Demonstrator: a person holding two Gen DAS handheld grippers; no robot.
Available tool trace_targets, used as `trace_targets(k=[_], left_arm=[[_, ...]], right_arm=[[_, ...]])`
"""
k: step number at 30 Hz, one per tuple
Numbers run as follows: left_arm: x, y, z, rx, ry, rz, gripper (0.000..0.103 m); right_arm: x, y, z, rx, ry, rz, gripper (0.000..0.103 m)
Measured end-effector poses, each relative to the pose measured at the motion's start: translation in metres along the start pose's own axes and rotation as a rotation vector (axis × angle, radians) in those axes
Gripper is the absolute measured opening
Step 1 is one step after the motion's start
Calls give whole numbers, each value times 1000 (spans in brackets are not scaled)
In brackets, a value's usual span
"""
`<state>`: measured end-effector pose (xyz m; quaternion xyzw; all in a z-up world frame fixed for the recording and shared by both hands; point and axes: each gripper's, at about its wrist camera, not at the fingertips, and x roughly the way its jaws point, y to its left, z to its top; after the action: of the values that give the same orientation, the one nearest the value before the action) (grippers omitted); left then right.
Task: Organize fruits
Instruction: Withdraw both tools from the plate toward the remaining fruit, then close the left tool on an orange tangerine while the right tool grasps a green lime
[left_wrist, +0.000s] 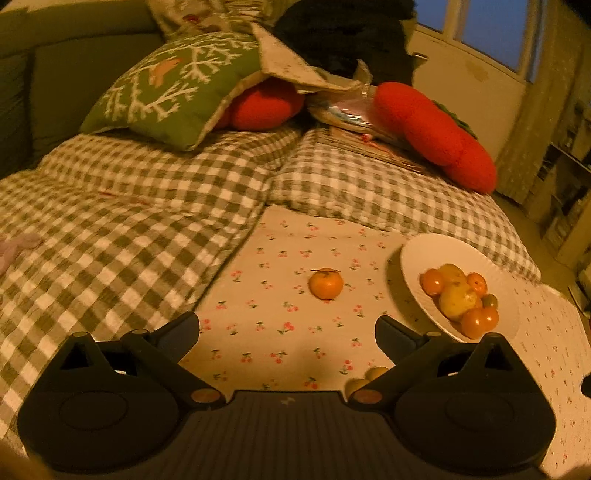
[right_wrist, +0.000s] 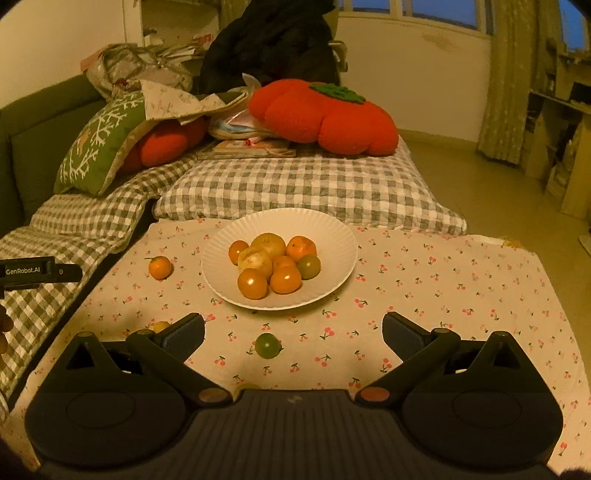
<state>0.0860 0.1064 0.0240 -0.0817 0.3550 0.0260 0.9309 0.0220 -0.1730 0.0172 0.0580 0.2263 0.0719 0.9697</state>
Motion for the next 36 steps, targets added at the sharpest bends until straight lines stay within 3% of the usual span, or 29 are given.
trace_targets(k=[7, 11, 24, 36], left_arm=[[3, 31, 7, -147, 26, 38, 93], [13, 31, 7, -151, 40, 47, 93], [64, -7, 16, -56, 39, 42, 93], [120, -34, 30, 21, 45, 43, 93]], right_arm=[[9, 2, -4, 4, 26, -10, 103], [15, 4, -7, 11, 54, 18, 103], [54, 9, -6, -37, 126, 23, 100], [91, 7, -5, -93, 187, 25, 88]])
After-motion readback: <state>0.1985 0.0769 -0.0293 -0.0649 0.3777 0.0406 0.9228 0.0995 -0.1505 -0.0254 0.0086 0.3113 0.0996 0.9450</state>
